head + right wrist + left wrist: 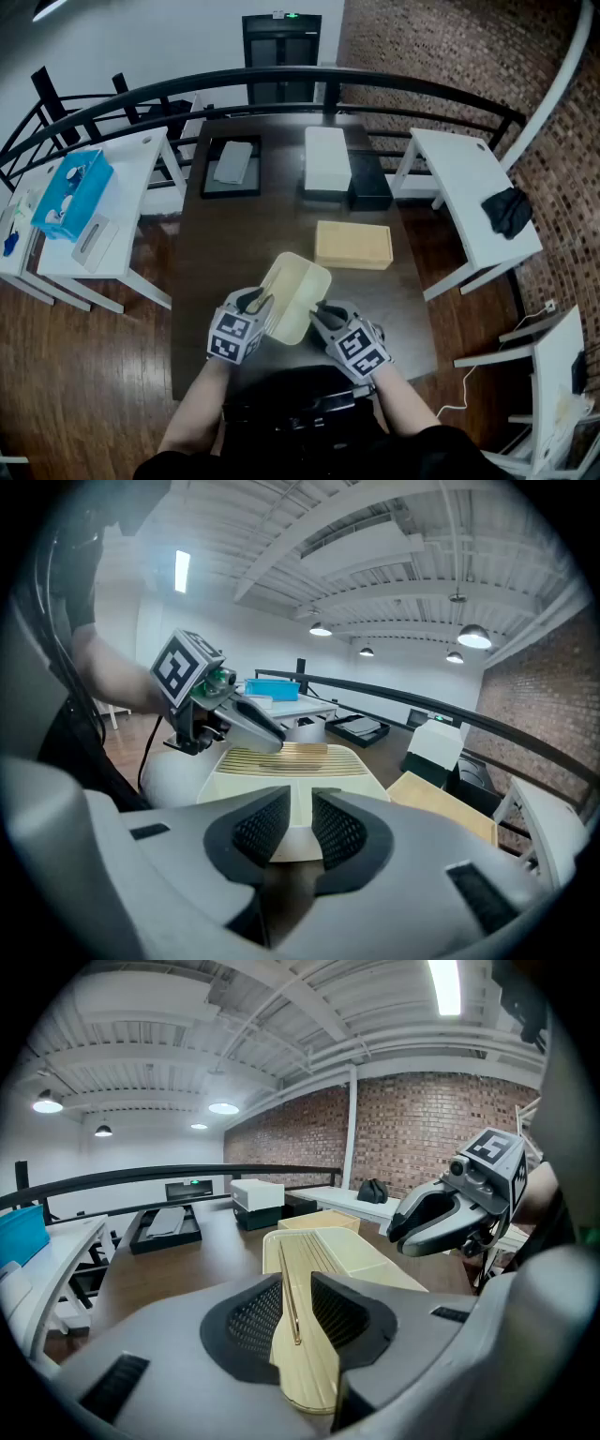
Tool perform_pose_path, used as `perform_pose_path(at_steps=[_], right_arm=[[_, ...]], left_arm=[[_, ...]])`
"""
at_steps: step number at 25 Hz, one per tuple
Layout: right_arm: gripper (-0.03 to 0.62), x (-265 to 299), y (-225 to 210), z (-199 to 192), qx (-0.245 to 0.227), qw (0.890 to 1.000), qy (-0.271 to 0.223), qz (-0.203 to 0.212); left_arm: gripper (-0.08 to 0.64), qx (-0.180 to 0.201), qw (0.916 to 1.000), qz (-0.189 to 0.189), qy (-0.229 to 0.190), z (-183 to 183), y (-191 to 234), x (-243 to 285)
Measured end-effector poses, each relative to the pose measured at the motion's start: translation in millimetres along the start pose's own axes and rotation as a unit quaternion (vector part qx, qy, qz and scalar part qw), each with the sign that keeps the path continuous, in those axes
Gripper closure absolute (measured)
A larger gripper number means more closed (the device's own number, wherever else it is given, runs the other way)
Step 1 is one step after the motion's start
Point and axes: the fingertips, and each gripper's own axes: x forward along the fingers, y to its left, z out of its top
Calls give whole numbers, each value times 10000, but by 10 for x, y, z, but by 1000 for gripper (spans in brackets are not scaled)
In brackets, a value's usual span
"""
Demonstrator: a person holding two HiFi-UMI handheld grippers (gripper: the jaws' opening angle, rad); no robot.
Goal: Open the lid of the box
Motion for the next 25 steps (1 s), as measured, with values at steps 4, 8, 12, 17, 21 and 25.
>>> perform_pose_path(at_steps=[4, 8, 12, 17, 21, 25], right_arm=[[517, 107, 25, -32, -591, 9978, 307, 29], [517, 249, 11, -51, -481, 9978, 454, 105], [517, 396, 23, -149, -428, 9965, 702, 169], [517, 497, 55, -209, -277, 9946, 961, 293], [568, 568, 5, -246, -342, 9910, 1281, 166], [568, 580, -4, -262, -430, 9888, 1421, 174]], left_arm=[[469, -78, 9999, 109, 91, -58, 55, 28], [521, 9, 9997, 185, 136, -63, 69, 28], [528, 140, 9997, 107, 177, -72, 44, 35], [537, 326, 9991, 53, 255, -82, 3, 47], [538, 269, 9992, -28, 284, -81, 17, 62], [540, 155, 9992, -93, 344, -83, 25, 69]])
